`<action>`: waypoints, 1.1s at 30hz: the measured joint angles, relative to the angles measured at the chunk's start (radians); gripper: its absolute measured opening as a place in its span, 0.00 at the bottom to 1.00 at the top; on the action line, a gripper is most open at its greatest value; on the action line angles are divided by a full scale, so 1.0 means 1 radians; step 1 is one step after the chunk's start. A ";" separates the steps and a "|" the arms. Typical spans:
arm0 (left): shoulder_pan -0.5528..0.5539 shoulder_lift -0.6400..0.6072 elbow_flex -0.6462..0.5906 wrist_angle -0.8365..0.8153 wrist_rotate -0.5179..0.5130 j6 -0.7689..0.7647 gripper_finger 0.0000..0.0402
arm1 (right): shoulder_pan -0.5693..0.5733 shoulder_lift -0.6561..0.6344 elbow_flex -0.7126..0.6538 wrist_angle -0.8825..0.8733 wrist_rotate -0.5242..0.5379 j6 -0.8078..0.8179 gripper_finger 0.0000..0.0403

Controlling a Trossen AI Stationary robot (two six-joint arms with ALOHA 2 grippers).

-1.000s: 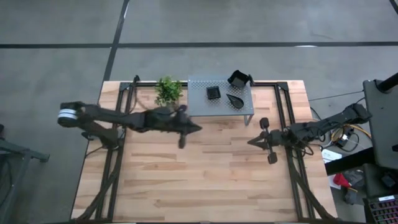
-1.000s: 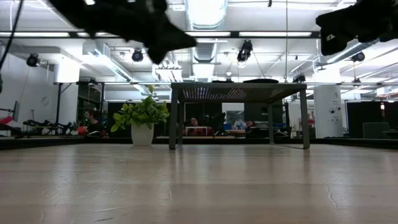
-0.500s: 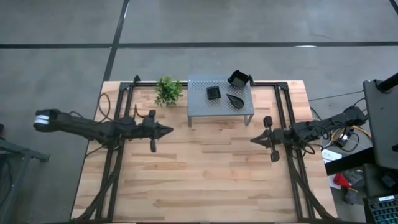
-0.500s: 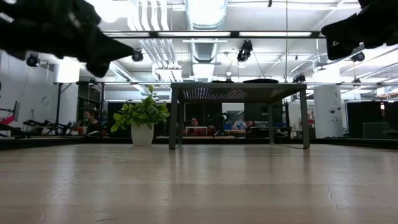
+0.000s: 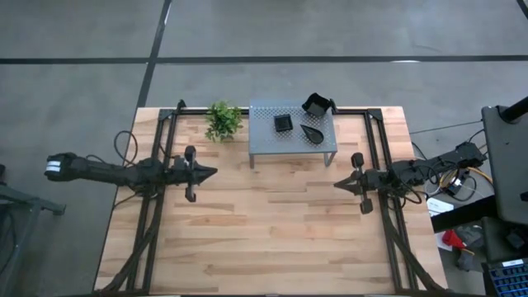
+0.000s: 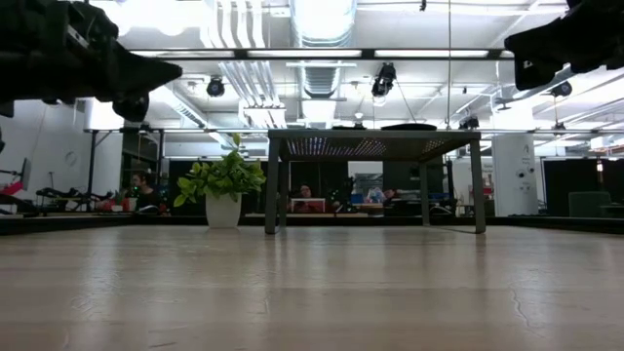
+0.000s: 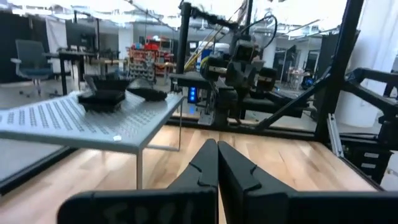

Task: Pick & Place Mini shaped plates
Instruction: Return to Home Position

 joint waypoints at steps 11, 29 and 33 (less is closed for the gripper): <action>0.000 -0.114 0.001 -0.190 0.041 0.017 0.00 | 0.000 -0.092 -0.013 -0.064 0.077 0.004 0.02; 0.000 -0.141 -0.001 -0.256 0.041 0.018 0.00 | 0.001 -0.251 -0.111 -0.094 0.127 -0.076 0.02; 0.000 -0.141 -0.001 -0.255 0.041 0.018 0.00 | 0.001 -0.251 -0.114 -0.092 0.127 -0.076 0.02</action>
